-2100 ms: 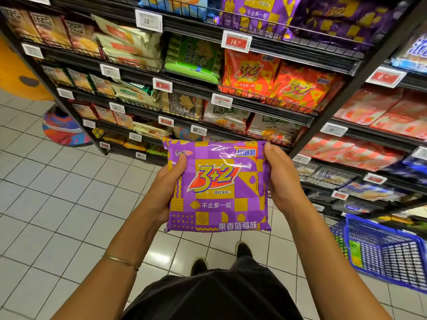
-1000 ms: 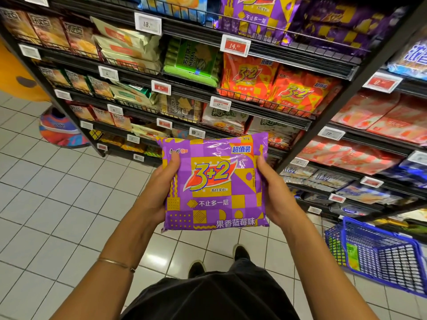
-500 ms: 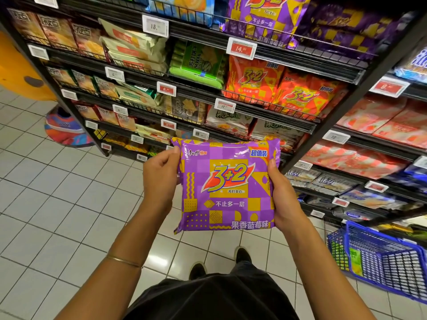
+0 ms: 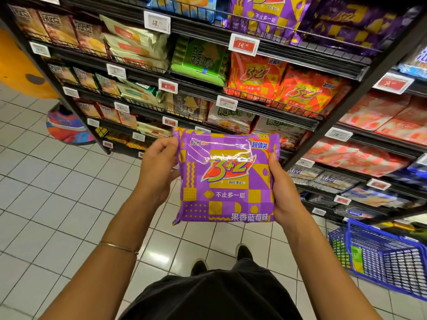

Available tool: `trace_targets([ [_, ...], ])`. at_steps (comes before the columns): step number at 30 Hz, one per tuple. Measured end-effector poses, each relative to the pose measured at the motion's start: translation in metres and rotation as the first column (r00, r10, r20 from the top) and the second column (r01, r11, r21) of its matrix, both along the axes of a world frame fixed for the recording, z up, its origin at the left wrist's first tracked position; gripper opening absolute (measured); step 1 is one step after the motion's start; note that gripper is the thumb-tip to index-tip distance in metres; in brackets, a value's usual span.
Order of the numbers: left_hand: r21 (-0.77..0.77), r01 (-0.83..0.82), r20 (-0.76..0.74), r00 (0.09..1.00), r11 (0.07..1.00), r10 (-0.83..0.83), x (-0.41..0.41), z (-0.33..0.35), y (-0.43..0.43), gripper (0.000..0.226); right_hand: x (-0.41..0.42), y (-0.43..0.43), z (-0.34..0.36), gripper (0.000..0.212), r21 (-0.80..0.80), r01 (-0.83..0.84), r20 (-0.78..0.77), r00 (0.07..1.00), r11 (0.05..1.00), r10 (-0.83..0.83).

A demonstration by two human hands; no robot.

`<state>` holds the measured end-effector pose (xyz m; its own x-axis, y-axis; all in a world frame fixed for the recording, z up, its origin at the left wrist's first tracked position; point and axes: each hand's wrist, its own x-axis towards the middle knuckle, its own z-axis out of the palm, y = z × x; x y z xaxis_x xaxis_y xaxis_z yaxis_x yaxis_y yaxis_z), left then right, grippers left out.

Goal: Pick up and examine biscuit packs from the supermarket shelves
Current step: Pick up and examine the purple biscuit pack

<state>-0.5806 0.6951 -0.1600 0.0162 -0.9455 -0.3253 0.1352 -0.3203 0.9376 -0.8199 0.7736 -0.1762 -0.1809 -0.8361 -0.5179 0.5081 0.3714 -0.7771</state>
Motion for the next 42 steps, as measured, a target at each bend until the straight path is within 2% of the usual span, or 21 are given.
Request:
trace_targets([
  [3, 0.109, 0.213, -0.09, 0.975, 0.971, -0.204, 0.003, -0.006, 0.013, 0.046, -0.003, 0.001, 0.001, 0.054, -0.022, 0.02, 0.074, 0.997, 1.0, -0.018],
  [5, 0.15, 0.301, -0.116, 0.951, 0.942, -0.286, 0.004, -0.015, 0.023, 0.061, -0.006, 0.001, 0.003, 0.061, -0.029, 0.036, 0.085, 0.996, 0.999, -0.033],
  [8, 0.181, 0.401, -0.261, 0.9, 0.898, -0.349, 0.001, -0.022, 0.032, 0.065, -0.008, -0.002, 0.01, 0.062, -0.045, 0.014, 0.07, 0.997, 0.999, -0.011],
  [13, 0.193, 0.379, -0.423, 0.864, 0.905, -0.271, 0.005, -0.026, 0.032, 0.062, -0.008, -0.002, 0.021, 0.045, -0.058, -0.027, 0.08, 0.996, 0.998, 0.031],
  [17, 0.191, 0.412, -0.383, 0.867, 0.891, -0.319, 0.01, -0.026, 0.028, 0.083, -0.009, -0.001, 0.028, 0.05, -0.126, -0.087, 0.111, 0.989, 0.988, 0.101],
  [20, 0.162, 0.369, -0.327, 0.895, 0.915, -0.303, 0.009, -0.03, 0.028, 0.075, -0.011, 0.0, 0.03, 0.05, -0.181, -0.152, 0.145, 0.973, 0.972, 0.179],
  [22, 0.171, 0.32, -0.364, 0.899, 0.932, -0.242, 0.011, -0.034, 0.029, 0.073, -0.011, 0.0, 0.031, 0.053, -0.189, -0.175, 0.144, 0.969, 0.966, 0.203],
  [24, 0.193, 0.299, -0.417, 0.887, 0.935, -0.198, 0.013, -0.037, 0.031, 0.075, -0.01, 0.0, 0.03, 0.055, -0.182, -0.216, 0.077, 0.969, 0.959, 0.233],
  [27, 0.191, 0.305, -0.506, 0.845, 0.933, -0.173, 0.017, -0.041, 0.03, 0.092, -0.009, 0.004, 0.032, 0.058, -0.19, -0.293, -0.094, 0.956, 0.937, 0.28],
  [29, 0.164, 0.304, -0.567, 0.808, 0.938, -0.163, 0.018, -0.041, 0.028, 0.085, -0.009, 0.007, 0.031, 0.053, -0.195, -0.299, -0.183, 0.947, 0.934, 0.265],
  [31, 0.16, 0.279, -0.601, 0.788, 0.947, -0.13, 0.019, -0.039, 0.027, 0.076, -0.009, 0.01, 0.028, 0.039, -0.162, -0.307, -0.264, 0.929, 0.938, 0.259],
  [33, 0.196, 0.231, -0.606, 0.793, 0.953, -0.067, 0.021, -0.039, 0.027, 0.065, -0.006, 0.011, 0.026, 0.017, -0.126, -0.354, -0.347, 0.891, 0.927, 0.293],
  [34, 0.21, 0.215, -0.605, 0.795, 0.954, -0.046, 0.022, -0.039, 0.026, 0.06, -0.003, 0.01, 0.026, 0.016, -0.12, -0.359, -0.393, 0.874, 0.926, 0.288],
  [36, 0.211, 0.203, -0.599, 0.8, 0.956, -0.038, 0.024, -0.039, 0.025, 0.057, 0.001, 0.009, 0.024, 0.03, -0.135, -0.34, -0.522, 0.823, 0.931, 0.225],
  [39, 0.192, 0.203, -0.591, 0.805, 0.96, -0.052, 0.025, -0.038, 0.024, 0.056, 0.004, 0.01, 0.021, 0.027, -0.154, -0.349, -0.693, 0.705, 0.924, 0.15],
  [42, 0.184, 0.193, -0.587, 0.808, 0.964, -0.049, 0.024, -0.037, 0.023, 0.059, 0.004, 0.009, 0.018, 0.025, -0.174, -0.292, -0.765, 0.641, 0.94, 0.058],
])
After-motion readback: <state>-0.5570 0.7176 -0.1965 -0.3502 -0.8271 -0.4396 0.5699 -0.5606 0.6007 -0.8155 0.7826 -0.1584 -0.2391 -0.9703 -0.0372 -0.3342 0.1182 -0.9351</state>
